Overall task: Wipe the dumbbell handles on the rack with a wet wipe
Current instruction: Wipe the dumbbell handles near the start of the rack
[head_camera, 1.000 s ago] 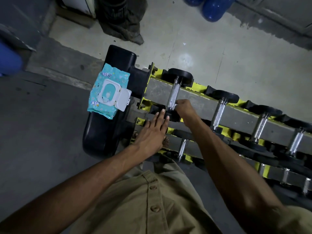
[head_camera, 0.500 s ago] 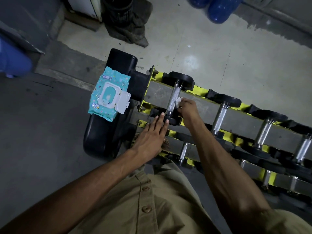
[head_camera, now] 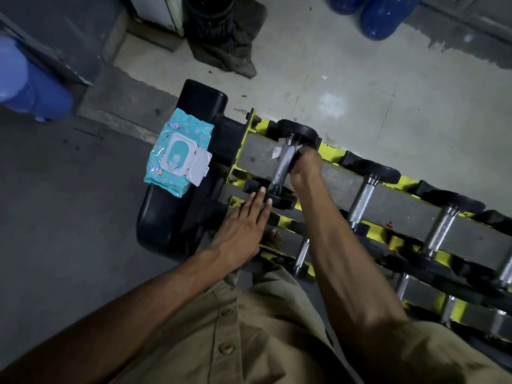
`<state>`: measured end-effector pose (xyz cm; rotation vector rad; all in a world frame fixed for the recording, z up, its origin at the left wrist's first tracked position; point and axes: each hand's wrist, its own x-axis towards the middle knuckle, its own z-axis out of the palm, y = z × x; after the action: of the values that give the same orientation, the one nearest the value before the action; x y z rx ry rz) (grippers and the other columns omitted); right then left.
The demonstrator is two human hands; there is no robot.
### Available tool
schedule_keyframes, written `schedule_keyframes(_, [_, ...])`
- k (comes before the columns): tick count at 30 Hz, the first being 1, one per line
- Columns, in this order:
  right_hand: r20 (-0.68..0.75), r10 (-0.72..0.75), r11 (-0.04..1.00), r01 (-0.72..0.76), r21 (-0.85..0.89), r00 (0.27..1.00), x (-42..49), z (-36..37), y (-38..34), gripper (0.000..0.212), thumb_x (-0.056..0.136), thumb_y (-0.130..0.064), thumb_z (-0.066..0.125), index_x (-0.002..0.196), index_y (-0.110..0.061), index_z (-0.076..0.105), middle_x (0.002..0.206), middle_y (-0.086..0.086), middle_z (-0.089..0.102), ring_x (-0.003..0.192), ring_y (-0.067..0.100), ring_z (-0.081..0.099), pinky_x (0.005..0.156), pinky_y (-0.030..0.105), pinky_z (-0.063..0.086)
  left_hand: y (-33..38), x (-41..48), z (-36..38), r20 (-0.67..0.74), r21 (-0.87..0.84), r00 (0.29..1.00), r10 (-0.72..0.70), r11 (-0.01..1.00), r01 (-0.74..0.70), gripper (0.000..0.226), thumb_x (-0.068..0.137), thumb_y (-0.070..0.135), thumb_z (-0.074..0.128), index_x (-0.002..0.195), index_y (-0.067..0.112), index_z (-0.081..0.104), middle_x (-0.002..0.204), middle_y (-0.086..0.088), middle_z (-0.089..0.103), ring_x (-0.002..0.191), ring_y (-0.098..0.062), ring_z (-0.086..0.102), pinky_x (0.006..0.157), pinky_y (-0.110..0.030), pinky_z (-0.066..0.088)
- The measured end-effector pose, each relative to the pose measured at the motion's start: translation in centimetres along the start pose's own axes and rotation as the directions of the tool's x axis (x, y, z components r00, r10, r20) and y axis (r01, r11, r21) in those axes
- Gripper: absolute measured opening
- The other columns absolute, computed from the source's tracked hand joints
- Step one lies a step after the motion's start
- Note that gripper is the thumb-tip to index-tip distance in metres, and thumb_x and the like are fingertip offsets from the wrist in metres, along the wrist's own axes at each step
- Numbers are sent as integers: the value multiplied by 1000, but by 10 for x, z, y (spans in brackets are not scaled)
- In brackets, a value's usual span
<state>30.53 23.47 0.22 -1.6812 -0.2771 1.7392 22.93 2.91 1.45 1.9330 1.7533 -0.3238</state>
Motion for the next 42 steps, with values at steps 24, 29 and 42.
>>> schedule_keyframes(24, [505,524,-754,649,-100,686,-21,24,-6,17,99,-21,53,92,-11,65,107,7,70,84,24,67,68,33,47,28,3,11,-90,-20,977,-193,981,192,85,99,28,57,163,-4,12,171,-31,-1,158,-40,17,124,-50,31])
schedule_keyframes(29, [369,571,-692,672,-263,733,-20,38,1,19,101,-14,53,87,-5,63,86,11,69,66,22,67,64,36,56,28,6,14,-61,-47,978,-200,979,197,84,101,26,51,164,-4,4,170,-32,-6,159,-42,12,123,-51,29])
schedule_keyframes(42, [939,-129,-417,842,-342,318,-3,-95,11,9,94,-20,60,102,-19,64,102,2,63,83,27,62,57,31,42,39,2,-4,14,-35,974,-228,973,229,101,98,29,58,163,1,-13,168,-24,-27,162,-35,-4,129,-43,15])
